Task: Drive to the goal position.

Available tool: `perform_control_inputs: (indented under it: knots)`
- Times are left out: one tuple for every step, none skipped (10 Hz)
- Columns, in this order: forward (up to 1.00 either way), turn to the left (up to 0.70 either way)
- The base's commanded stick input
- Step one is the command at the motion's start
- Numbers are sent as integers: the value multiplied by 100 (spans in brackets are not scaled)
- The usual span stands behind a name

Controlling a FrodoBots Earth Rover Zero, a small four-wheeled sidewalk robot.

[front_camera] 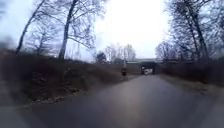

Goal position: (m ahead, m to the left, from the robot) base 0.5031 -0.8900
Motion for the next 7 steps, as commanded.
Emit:
perform_control_inputs:
  knots:
    - [70, 14]
    - [70, 14]
    - [70, 14]
    - [70, 14]
    - [70, 14]
    - [70, 14]
    - [70, 14]
